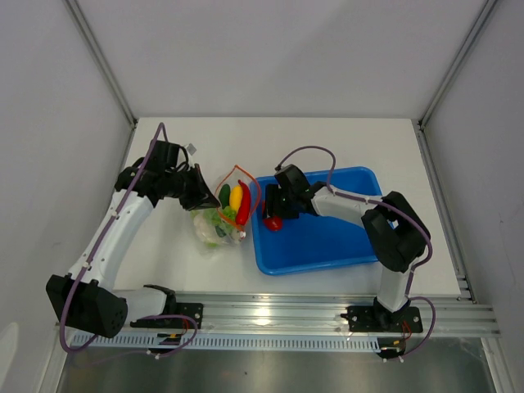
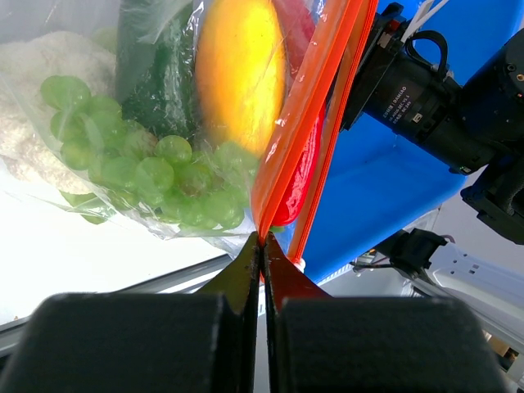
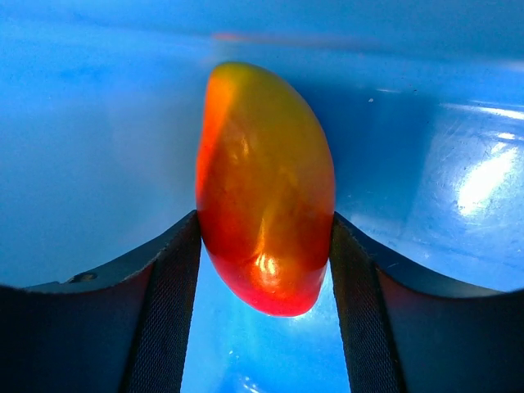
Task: Place the food in the zip-top bag and seal the zipper
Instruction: Pick up the fake fruit from the bin, then place the fake fruit in the zipper food storage bag.
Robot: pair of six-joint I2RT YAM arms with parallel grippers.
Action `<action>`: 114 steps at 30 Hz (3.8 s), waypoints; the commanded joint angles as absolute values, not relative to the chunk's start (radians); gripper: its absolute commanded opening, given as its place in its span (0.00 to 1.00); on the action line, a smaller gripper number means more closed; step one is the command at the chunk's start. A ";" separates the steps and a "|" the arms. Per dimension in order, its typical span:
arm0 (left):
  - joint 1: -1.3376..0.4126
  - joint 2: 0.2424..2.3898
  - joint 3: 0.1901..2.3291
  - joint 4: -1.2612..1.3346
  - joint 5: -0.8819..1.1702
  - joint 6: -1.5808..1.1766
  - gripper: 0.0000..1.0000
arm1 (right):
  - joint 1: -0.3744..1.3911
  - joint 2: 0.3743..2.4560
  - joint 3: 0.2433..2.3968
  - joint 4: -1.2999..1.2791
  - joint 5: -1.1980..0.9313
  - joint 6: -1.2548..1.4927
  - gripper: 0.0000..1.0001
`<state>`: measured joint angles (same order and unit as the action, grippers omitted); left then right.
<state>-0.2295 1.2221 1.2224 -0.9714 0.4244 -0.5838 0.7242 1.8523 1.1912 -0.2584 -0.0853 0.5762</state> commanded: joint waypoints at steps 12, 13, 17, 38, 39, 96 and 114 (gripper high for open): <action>-0.235 1.203 1.207 -0.950 0.443 -0.583 0.01 | 0.735 1.738 1.101 -0.287 -0.034 0.588 0.13; -0.235 1.203 1.207 -0.948 0.445 -0.583 0.01 | 0.735 1.727 1.100 -0.294 -0.028 0.584 0.08; -0.235 1.204 1.206 -0.945 0.449 -0.586 0.01 | 0.735 1.668 1.100 -0.350 -0.003 0.577 0.00; -0.235 1.195 1.197 -0.939 0.459 -0.598 0.01 | 0.762 1.449 1.385 -0.514 -0.228 0.460 0.00; -0.235 1.195 1.195 -0.939 0.459 -0.598 0.01 | 0.765 1.460 1.385 -0.514 -0.241 0.456 0.00; -0.225 1.178 1.230 -0.959 0.453 -0.609 0.01 | 0.894 1.698 1.689 -0.646 -0.272 0.293 0.92; -0.222 1.187 1.262 -0.956 0.454 -0.620 0.00 | 0.905 1.658 1.526 -0.655 -0.422 0.290 0.59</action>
<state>-0.2268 1.1851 1.2194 -0.9745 0.4385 -0.6029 0.8906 1.6627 1.5070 -0.6834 -0.3607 0.2878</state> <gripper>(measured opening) 0.005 0.598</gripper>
